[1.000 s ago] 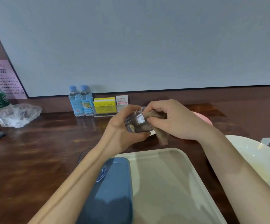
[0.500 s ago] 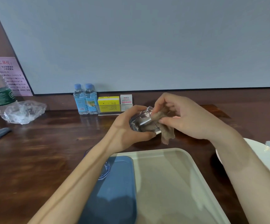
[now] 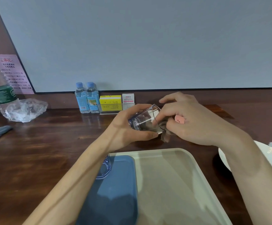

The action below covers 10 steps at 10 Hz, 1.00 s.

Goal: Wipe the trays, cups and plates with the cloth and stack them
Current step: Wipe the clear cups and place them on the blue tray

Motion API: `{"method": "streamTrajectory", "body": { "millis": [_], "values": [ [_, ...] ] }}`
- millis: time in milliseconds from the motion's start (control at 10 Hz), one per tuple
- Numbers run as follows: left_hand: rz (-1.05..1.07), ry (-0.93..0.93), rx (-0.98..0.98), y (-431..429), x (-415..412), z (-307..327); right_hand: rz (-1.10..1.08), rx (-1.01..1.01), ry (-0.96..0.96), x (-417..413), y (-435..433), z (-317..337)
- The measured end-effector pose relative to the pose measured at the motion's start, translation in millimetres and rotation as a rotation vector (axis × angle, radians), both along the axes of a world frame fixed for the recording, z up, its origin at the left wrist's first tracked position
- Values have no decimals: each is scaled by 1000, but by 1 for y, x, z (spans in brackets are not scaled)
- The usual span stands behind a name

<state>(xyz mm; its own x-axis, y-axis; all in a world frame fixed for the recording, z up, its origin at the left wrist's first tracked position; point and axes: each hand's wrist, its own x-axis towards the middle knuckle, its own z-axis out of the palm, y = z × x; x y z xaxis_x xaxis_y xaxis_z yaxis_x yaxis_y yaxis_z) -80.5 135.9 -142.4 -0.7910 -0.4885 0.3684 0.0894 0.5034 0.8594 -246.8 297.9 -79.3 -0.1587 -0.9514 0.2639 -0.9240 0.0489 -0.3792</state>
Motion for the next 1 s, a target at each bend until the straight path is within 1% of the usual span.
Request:
{"method": "streamTrajectory", "body": {
  "millis": [100, 200, 400, 500, 600, 700, 800, 900, 1000],
  "values": [
    [6, 14, -10, 2, 0, -2, 123, 102, -47, 7, -3, 0],
    [2, 20, -16, 2, -1, -3, 232, 161, -229, 5, -5, 1],
    [37, 9, -6, -7, 4, 1, 443, 129, -595, 7, -13, -15],
    [58, 6, 0, -9, 5, 0, 450, 104, -610, 11, -23, -25],
    [63, 12, -10, -11, 6, -2, 299, 35, -267, 4, -38, -41],
    [103, 42, -59, -10, 3, -4, 192, 19, -6, -1, -45, -54],
    [136, 65, -93, -7, 0, -7, 139, 5, -66, -1, -42, -49],
    [95, 89, -58, -5, -3, -9, 157, 41, -227, -2, -38, -43],
    [110, 80, -63, -4, -3, -5, 191, 45, -457, 2, -42, -40]
  ]
}}
